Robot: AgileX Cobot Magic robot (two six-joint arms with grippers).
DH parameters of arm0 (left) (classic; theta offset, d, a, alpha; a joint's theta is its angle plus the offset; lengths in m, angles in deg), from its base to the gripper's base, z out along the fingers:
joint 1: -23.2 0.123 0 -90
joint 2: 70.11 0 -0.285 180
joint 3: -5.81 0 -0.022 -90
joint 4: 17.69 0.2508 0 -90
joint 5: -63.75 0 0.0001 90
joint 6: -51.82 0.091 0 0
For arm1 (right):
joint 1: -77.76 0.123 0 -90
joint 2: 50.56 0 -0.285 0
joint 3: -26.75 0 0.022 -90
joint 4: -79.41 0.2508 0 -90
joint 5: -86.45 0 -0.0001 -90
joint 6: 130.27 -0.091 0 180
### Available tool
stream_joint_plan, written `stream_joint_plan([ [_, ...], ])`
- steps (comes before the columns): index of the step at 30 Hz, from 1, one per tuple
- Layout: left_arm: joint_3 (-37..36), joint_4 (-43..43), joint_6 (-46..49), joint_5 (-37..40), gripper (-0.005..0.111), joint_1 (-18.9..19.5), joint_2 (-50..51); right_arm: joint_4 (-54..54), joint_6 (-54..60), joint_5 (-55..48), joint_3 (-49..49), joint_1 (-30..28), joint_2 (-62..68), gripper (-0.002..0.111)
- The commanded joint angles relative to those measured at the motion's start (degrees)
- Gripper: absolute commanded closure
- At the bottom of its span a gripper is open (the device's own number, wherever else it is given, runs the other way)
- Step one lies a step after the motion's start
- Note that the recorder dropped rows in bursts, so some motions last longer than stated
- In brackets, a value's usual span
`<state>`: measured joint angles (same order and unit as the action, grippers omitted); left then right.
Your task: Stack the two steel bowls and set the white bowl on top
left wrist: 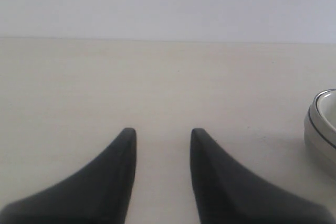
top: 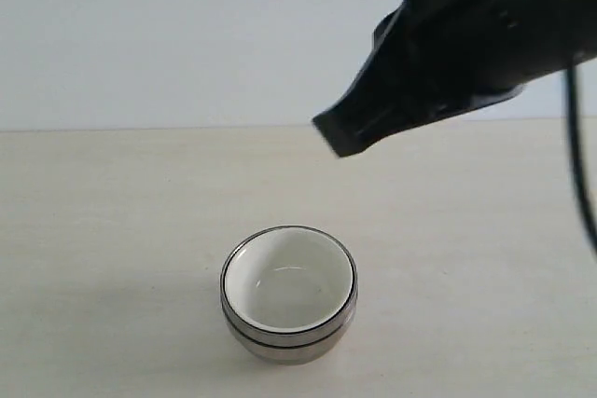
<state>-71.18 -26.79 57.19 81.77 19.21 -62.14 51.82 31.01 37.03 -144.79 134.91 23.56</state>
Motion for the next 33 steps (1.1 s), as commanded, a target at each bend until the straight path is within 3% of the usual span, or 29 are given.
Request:
stream_joint_plan([
  [1, -0.23, -0.07, 0.16, 0.04, 0.074, 0.16, -0.19, -0.26, -0.23, -2.96, 0.04, 0.04, -9.52, 0.108],
  [8, -0.23, -0.07, 0.16, 0.04, 0.074, 0.16, -0.19, -0.26, 0.13, -6.9, 0.04, 0.04, -27.5, 0.108],
  [18, -0.23, -0.07, 0.16, 0.04, 0.074, 0.16, -0.19, -0.26, -0.4, -6.37, 0.04, 0.04, -43.81, 0.108],
  [26, -0.23, -0.07, 0.16, 0.04, 0.074, 0.16, -0.19, -0.26, -0.44, -11.71, 0.04, -0.16, -53.3, 0.108],
  [29, -0.23, -0.07, 0.16, 0.04, 0.074, 0.16, -0.19, 0.01, -0.68, -11.99, 0.04, -1.87, -55.75, 0.108],
  [33, -0.23, -0.07, 0.16, 0.04, 0.074, 0.16, -0.19, -0.37, 1.02, -11.75, 0.04, -9.56, -58.48, 0.108],
])
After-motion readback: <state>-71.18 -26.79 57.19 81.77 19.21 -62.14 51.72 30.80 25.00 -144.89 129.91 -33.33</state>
